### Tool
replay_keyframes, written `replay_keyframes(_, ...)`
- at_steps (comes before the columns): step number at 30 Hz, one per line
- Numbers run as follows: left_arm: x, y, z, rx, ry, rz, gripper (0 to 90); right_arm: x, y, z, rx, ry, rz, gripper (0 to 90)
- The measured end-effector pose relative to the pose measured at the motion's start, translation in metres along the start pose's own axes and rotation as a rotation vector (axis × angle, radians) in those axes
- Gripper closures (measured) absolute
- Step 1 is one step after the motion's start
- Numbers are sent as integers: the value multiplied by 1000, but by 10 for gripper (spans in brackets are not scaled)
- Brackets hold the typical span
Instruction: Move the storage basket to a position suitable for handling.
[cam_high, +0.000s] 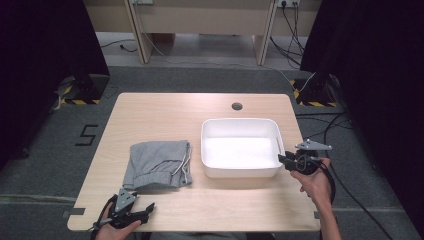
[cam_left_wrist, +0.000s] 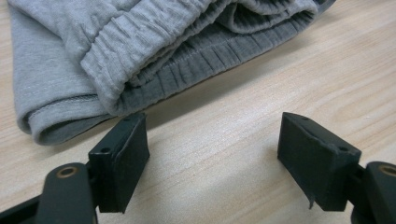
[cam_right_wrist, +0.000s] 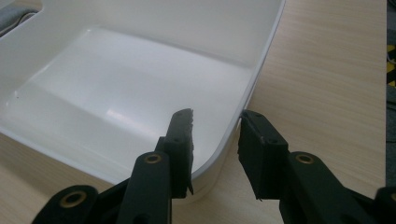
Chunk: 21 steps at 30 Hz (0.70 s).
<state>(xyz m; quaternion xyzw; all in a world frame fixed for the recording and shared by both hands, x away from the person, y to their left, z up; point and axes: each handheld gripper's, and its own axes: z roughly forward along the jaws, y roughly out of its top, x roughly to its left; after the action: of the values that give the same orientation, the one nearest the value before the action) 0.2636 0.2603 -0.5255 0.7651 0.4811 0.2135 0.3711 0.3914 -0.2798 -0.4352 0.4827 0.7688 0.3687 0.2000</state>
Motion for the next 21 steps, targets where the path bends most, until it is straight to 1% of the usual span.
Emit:
replay_keyframes(3, 0, 0, 0, 0, 0, 0, 235, 0, -1, -1, -1, 3, -2, 654)
replay_keyframes(4, 0, 0, 0, 0, 0, 0, 236, 0, -1, -2, 0, 5, 5, 653)
replay_keyframes(5, 0, 0, 0, 0, 0, 0, 236, -1, -1, -1, -4, 5, -1, 653)
replay_keyframes(6, 0, 0, 0, 0, 0, -1, 236, 0, -1, -2, -1, 4, 5, 659)
replay_keyframes(7, 0, 0, 0, 0, 0, -1, 235, 0, -1, -3, -8, -2, 2, 654)
replay_keyframes(8, 0, 0, 0, 0, 0, -1, 236, 1, -1, -5, -14, -9, 0, 628)
replay_keyframes(9, 0, 0, 0, 0, -1, -1, 236, 2, 0, -7, -28, -17, 6, 621)
replay_keyframes(10, 0, 0, 0, 1, -1, 0, 236, 3, 1, -9, -36, -15, 5, 615)
replay_keyframes(11, 0, 0, 0, 2, -1, -1, 235, 6, 1, -13, -49, -9, 13, 604)
replay_keyframes(13, 0, 0, 0, 2, -1, -1, 235, 12, 0, -18, -58, 6, 2, 587)
replay_keyframes(18, 0, 0, 0, 2, -1, -1, 236, 25, -7, -26, -72, 24, -11, 547)
replay_keyframes(21, 0, 0, 0, 3, -1, -1, 236, 34, -13, -32, -84, 53, 2, 512)
